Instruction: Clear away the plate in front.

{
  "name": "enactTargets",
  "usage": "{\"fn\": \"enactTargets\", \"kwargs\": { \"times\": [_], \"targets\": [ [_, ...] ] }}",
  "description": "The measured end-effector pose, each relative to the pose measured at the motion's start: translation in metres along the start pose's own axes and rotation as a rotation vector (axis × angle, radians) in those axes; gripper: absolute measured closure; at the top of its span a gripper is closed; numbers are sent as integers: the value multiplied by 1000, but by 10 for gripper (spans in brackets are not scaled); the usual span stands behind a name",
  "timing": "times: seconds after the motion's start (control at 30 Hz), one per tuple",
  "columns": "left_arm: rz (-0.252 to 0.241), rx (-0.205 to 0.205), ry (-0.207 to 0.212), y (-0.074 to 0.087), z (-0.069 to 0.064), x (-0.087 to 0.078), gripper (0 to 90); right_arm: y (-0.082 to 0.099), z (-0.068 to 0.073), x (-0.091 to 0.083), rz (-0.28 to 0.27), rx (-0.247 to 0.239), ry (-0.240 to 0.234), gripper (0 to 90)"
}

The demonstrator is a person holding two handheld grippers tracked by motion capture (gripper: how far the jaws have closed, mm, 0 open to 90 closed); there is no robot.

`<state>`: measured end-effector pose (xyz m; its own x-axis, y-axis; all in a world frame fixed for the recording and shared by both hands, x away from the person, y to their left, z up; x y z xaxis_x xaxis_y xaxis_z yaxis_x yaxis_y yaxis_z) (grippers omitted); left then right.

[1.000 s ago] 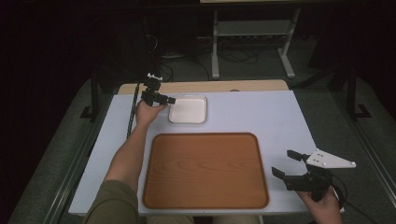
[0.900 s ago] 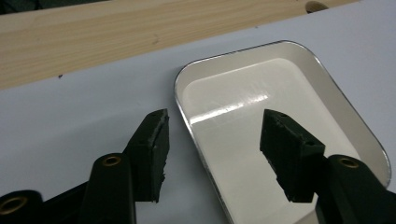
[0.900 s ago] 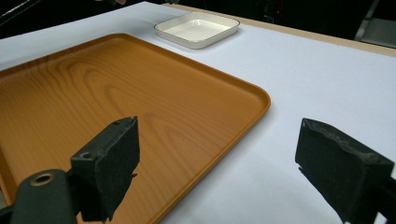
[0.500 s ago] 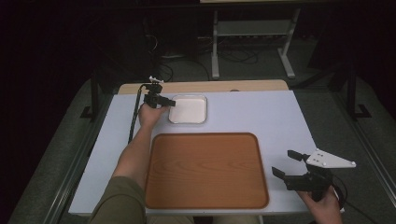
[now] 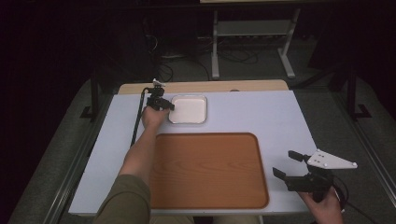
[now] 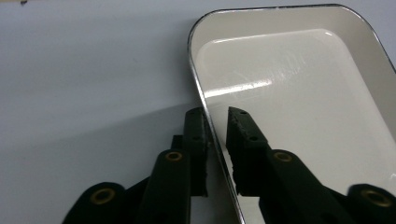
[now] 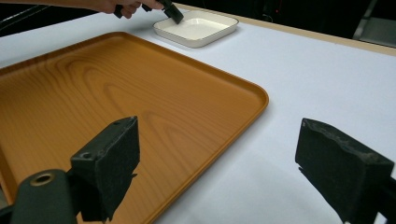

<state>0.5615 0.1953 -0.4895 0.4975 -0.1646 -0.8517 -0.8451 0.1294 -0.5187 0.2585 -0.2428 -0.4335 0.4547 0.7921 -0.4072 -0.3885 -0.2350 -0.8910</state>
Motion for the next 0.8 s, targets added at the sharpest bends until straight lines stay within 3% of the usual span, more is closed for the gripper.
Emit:
{"fn": "enactTargets", "kwargs": {
  "times": [0.2,0.4,0.8],
  "targets": [
    [2,-62,33,0,3,1,824,1,1,0,0,1,-4,131],
    [-15,-82,43,0,-1,3,884,0,0,-2,-5,2,-3,130],
    [-48,-195,101,5,5,-2,889,2,2,0,-3,8,-12,131]
  ]
}}
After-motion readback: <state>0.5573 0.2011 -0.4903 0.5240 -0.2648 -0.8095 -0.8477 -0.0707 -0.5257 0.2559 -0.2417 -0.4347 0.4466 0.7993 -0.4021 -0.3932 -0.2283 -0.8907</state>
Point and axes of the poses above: each handheld gripper's, and its own axes: x roughly forward along the jaws, y roughly out of its underside, z roughly to its left, the point moved 5 cm from there along x, roughly forward along the jaws, and after that the axes turned 15 degrees about -y, right-handed, at the moved point
